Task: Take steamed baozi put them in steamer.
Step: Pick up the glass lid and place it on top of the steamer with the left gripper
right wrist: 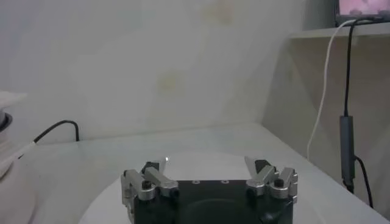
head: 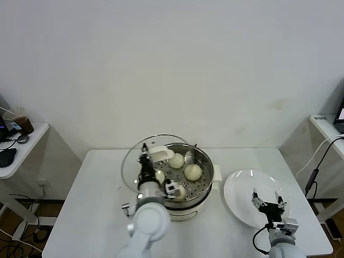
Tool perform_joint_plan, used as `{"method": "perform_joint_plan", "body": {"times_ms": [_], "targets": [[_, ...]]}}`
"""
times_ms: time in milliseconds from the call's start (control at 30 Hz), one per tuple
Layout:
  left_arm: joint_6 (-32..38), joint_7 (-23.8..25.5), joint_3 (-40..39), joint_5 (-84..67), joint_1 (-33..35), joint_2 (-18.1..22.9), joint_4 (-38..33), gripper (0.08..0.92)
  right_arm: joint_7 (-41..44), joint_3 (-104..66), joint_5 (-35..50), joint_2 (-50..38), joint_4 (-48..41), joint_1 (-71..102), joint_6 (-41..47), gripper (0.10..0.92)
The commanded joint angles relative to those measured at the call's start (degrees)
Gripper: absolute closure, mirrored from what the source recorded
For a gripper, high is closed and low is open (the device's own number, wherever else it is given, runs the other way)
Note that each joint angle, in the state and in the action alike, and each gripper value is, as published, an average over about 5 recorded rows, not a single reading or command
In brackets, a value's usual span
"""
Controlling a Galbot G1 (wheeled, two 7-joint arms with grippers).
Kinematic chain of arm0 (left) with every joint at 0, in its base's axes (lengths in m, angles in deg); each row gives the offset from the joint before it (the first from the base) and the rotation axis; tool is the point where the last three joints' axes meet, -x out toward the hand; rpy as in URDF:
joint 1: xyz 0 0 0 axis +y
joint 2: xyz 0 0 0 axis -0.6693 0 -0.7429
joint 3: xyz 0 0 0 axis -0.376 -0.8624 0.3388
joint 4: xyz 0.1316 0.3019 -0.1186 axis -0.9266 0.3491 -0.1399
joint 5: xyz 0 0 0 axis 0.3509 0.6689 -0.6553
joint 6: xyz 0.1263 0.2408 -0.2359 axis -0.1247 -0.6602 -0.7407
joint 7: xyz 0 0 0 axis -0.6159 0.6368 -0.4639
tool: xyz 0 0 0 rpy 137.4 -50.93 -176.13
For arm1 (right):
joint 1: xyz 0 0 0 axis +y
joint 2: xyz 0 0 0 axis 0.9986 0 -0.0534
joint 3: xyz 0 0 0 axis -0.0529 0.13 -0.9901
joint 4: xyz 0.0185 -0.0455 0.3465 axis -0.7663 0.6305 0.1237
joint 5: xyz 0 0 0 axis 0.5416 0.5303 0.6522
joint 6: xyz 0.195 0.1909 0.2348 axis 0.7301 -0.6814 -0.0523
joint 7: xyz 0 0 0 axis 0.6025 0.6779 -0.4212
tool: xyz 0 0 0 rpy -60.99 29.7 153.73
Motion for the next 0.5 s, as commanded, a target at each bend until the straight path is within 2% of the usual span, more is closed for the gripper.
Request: {"method": "perform_joint_plan", "body": {"times_ms": [33, 500], "targets": [[-0.2, -0.9, -9.5, -9.6, -5.2, 2.1, 3.7, 0.832, 0.0, -0.3, -0.5, 0.3, -0.2, 0.1, -0.2, 0.203], [-0.1, -3.7, -9.9, 4.2, -4.6, 1.8, 8.9, 0.832, 0.0, -0.1, -1.1, 1.1, -0.4, 0.0, -0.3, 0.203]]}}
